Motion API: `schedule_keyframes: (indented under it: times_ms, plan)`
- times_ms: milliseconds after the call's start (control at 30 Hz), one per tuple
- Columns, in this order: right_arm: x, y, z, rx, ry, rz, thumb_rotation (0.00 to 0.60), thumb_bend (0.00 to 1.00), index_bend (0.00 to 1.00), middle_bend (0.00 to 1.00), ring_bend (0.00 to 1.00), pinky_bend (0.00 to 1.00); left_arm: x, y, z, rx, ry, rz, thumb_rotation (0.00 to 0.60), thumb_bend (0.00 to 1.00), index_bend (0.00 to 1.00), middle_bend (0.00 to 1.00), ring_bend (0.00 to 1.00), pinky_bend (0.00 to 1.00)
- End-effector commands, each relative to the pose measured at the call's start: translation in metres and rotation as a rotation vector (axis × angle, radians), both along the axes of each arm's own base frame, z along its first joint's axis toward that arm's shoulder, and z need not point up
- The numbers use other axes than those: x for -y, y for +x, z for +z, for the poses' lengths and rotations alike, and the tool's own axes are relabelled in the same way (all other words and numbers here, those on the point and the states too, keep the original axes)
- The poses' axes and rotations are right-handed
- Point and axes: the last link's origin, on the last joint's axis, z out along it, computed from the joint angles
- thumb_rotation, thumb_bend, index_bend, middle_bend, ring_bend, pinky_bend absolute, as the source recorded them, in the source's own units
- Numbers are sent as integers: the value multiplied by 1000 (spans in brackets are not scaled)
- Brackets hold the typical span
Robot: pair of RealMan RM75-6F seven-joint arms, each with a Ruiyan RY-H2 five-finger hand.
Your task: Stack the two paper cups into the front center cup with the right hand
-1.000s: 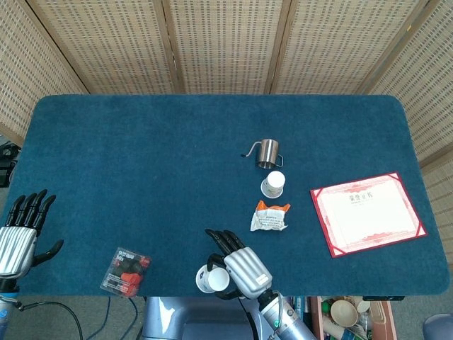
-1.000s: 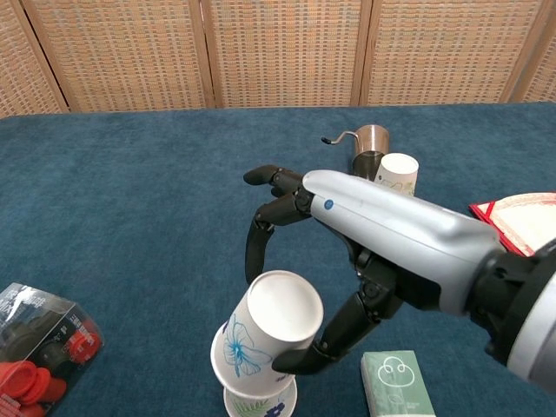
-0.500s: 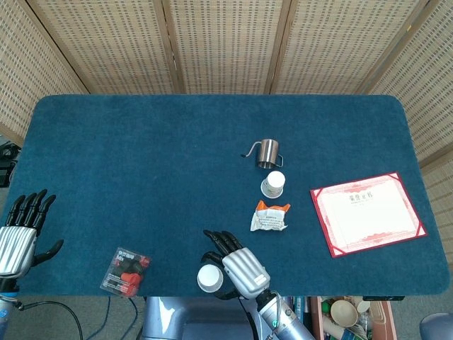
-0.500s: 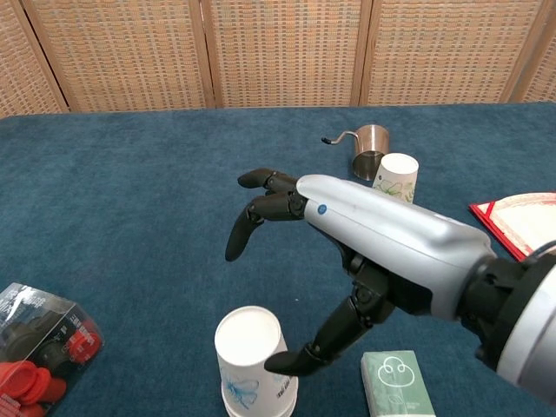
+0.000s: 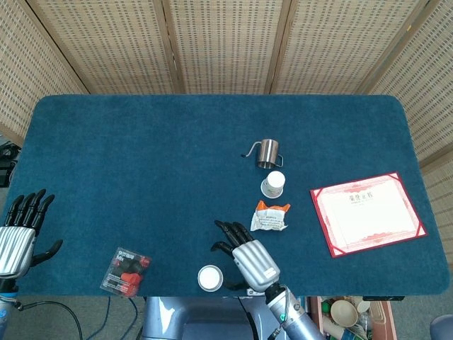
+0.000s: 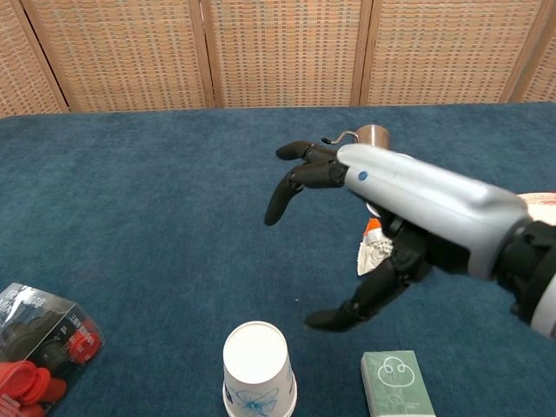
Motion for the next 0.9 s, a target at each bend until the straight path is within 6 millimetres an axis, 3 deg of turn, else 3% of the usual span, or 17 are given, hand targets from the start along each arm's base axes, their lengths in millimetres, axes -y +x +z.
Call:
schedule_keyframes:
  times_ms: [33, 533, 700, 900]
  plan:
    - [15, -13, 18, -15, -60, -36, 600, 55, 346, 0, 0, 0, 0, 0, 0, -1, 0, 0, 600, 259, 0, 0, 0, 0]
    - [99, -82, 95, -39, -277, -248, 600, 55, 339, 0, 0, 0, 0, 2, -5, -15, -10, -4, 600, 259, 0, 0, 0, 0]
    - [117, -89, 99, -51, -275, -267, 600, 55, 339, 0, 0, 0, -1, 2, -6, -19, -10, -4, 600, 259, 0, 0, 0, 0]
    - [135, -84, 82, -79, -226, -266, 600, 55, 339, 0, 0, 0, -2, 2, -8, -27, -17, -1, 600, 259, 0, 0, 0, 0]
